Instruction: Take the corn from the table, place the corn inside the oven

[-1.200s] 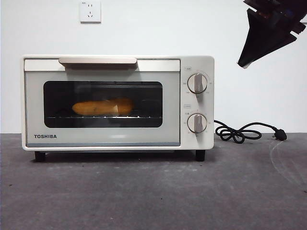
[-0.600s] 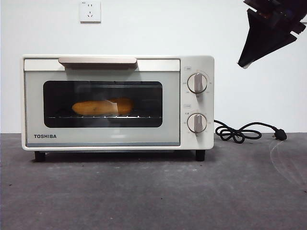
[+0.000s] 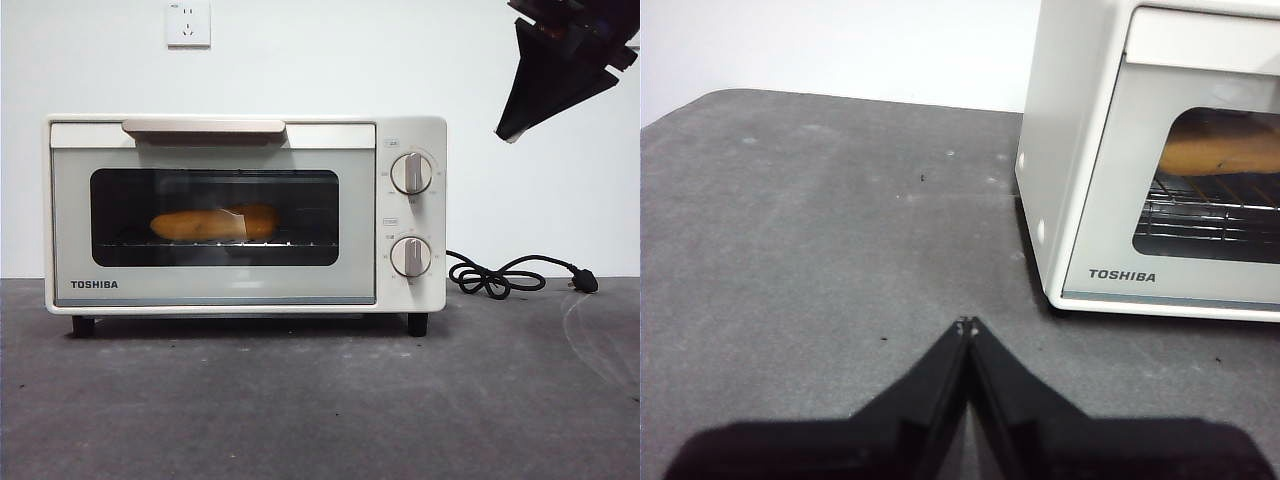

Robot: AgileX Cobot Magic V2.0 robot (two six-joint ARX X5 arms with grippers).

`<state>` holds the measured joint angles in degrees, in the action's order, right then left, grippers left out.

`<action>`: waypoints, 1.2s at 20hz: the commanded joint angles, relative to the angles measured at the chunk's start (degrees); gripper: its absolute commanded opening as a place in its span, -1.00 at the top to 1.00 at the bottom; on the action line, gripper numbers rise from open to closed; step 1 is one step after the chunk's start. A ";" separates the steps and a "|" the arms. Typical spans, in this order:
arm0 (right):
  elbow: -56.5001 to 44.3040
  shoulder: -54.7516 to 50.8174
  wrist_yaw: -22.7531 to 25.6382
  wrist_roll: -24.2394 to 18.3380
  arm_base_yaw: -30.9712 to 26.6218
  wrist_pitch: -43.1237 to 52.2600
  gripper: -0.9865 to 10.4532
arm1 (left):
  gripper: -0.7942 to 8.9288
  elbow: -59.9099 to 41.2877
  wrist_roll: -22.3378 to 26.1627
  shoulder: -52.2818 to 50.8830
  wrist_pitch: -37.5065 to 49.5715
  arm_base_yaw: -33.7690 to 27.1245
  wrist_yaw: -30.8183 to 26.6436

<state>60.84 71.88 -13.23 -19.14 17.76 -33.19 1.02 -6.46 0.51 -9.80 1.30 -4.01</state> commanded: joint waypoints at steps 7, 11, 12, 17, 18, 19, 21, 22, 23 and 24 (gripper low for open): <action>-1.14 -1.44 3.26 -1.73 -2.84 0.35 0.85 | 0.84 -0.39 0.74 0.00 0.44 -0.13 -0.07; -12.79 -11.50 -3.50 0.17 -9.01 11.32 0.85 | 0.84 -0.39 0.74 0.09 0.44 -0.13 -0.07; -17.49 -14.97 -3.39 1.16 -10.23 16.22 0.85 | 0.84 -0.39 0.74 0.17 0.44 -0.13 -0.07; -43.63 -36.74 3.80 14.56 -16.09 36.74 0.85 | 0.84 -0.39 0.74 0.39 0.44 -0.13 -0.07; -47.56 -40.79 6.49 18.10 -16.52 37.97 0.85 | 0.84 -0.39 0.74 0.39 0.44 -0.13 -0.07; -51.25 -45.31 8.61 20.65 -16.72 37.90 0.85 | 0.84 -0.39 0.74 0.39 0.44 -0.13 -0.07; -55.78 -51.43 9.66 21.99 -16.72 37.88 0.85 | 0.84 -0.39 0.74 0.39 0.44 -0.13 -0.04; -57.51 -54.14 9.66 21.97 -16.72 37.75 0.84 | 0.84 -0.39 0.74 0.39 0.44 -0.13 -0.07; -58.88 -56.33 9.66 21.94 -16.72 37.75 0.84 | 0.84 -0.39 0.74 0.39 0.44 -0.13 -0.07; -60.13 -58.80 9.68 21.94 -16.72 37.05 0.83 | 0.84 -0.39 0.74 0.39 0.44 -0.13 -0.07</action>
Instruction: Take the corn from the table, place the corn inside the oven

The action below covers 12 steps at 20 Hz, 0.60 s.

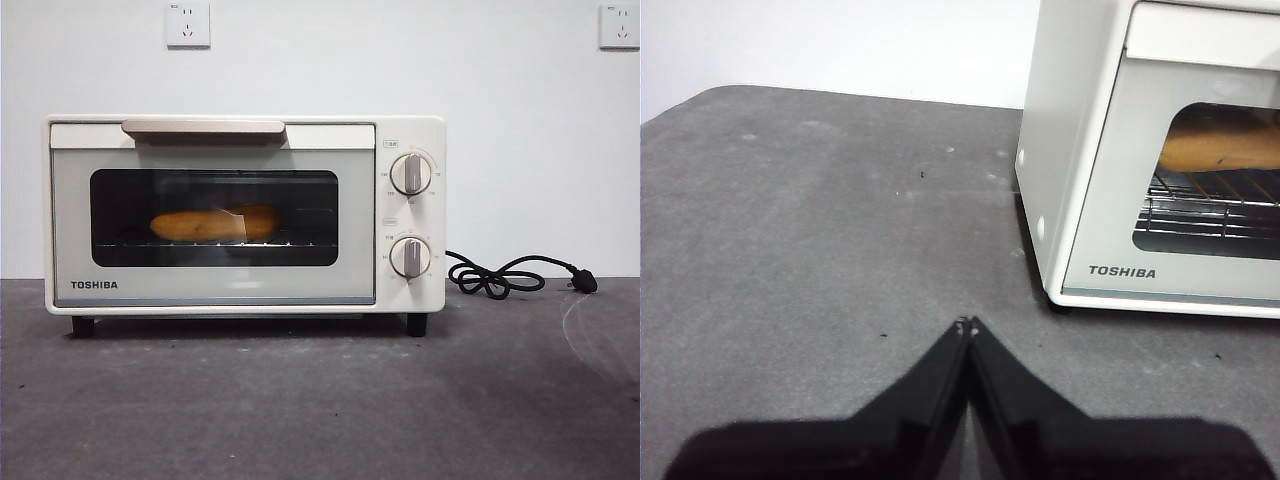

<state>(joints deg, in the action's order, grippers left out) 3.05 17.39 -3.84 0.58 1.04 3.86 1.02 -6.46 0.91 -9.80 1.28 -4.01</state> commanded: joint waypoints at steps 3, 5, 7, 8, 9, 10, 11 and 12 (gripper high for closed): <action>-2.21 -10.43 1.40 1.81 0.00 -8.28 0.83 | 0.84 -0.39 0.74 0.00 0.46 -0.11 -0.07; -2.21 -13.44 1.95 1.79 0.02 -11.45 0.83 | 0.84 -0.39 0.74 0.02 0.44 -0.11 -0.07; -2.19 -16.85 2.03 1.75 0.02 -14.95 0.83 | 0.84 -0.39 0.74 0.02 0.44 -0.11 -0.07; -2.16 -17.11 2.43 1.75 0.02 -14.03 0.83 | 0.84 -0.39 0.74 0.02 0.44 -0.11 -0.07; -2.19 -16.96 2.49 1.57 -0.04 -14.21 0.83 | 0.84 -0.39 0.74 0.02 0.44 -0.11 -0.07; -2.19 -16.94 2.43 1.03 -0.04 -14.86 0.83 | 0.84 -0.39 0.74 0.02 0.44 -0.11 -0.07; -2.19 -16.94 2.45 0.79 -0.04 -14.60 0.83 | 0.84 -0.39 0.74 0.00 0.44 -0.11 -0.07; -2.19 -16.94 2.56 0.61 -0.02 -14.64 0.83 | 0.84 -0.39 0.74 0.00 0.44 -0.11 -0.09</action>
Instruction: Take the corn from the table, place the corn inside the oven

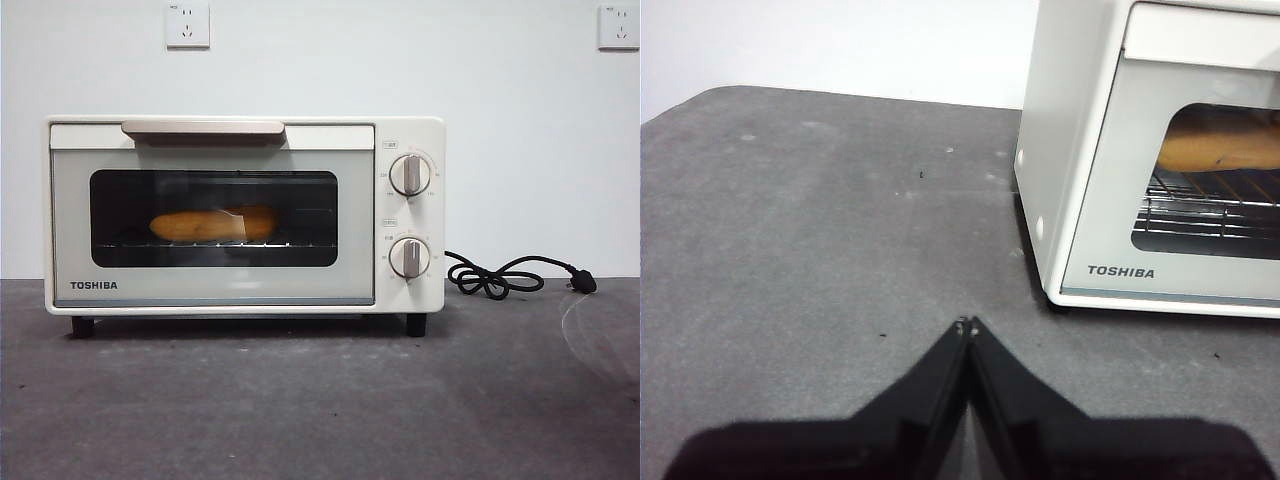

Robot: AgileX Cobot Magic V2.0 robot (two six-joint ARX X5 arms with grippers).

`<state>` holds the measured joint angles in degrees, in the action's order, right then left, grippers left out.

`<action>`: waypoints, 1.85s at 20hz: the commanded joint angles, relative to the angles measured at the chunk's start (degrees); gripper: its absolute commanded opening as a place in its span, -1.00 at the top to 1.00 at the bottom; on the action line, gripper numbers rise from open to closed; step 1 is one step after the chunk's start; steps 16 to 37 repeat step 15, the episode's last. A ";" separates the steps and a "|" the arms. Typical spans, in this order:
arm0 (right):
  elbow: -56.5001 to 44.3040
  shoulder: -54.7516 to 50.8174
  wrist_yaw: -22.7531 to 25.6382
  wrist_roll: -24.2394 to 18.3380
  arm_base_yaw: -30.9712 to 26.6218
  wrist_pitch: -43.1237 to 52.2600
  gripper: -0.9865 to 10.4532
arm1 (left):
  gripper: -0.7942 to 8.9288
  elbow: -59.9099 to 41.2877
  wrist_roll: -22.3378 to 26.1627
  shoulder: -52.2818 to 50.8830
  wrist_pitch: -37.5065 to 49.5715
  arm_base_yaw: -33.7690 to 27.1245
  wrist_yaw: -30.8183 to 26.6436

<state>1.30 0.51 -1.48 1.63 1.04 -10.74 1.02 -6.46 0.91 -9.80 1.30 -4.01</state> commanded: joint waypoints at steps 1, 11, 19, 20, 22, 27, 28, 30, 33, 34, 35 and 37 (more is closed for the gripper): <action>-0.44 -0.07 0.28 -0.57 -0.02 -0.02 0.83 | 0.84 -0.39 0.74 0.02 0.44 -0.13 -0.09; -0.44 -0.02 1.07 -1.73 -0.02 0.20 0.83 | 0.84 -0.39 0.74 0.24 0.44 -0.13 -0.07; -0.44 0.02 1.09 -1.73 -0.02 0.20 0.83 | 0.84 -0.39 0.74 0.26 0.44 -0.13 -0.07; -0.44 0.02 1.09 -1.73 -0.02 0.20 0.83 | 0.84 -0.39 0.74 0.26 0.44 -0.13 -0.07; -0.44 0.02 1.09 -1.73 -0.02 0.20 0.83 | 0.84 -0.39 0.74 0.26 0.44 -0.13 -0.07; -0.44 0.02 1.09 -1.73 -0.02 0.20 0.83 | 0.84 -0.39 0.74 0.26 0.44 -0.13 -0.07; -0.44 0.02 1.09 -1.73 -0.02 0.20 0.83 | 0.84 -0.39 0.74 0.26 0.44 -0.13 -0.07; -0.44 0.02 1.09 -1.73 -0.02 0.20 0.83 | 0.84 -0.39 0.74 0.26 0.44 -0.13 -0.07; -0.44 0.02 1.09 -1.73 -0.02 0.20 0.83 | 0.84 -0.39 0.74 0.26 0.44 -0.13 -0.07; -0.44 0.02 1.09 -1.73 -0.02 0.20 0.83 | 0.84 -0.39 0.74 0.26 0.44 -0.13 -0.07; -0.44 0.02 1.09 -1.73 -0.02 0.20 0.83 | 0.84 -0.39 0.74 0.26 0.44 -0.13 -0.07; -0.44 0.02 1.09 -1.73 -0.02 0.20 0.83 | 0.84 -0.39 0.74 0.26 0.44 -0.13 -0.07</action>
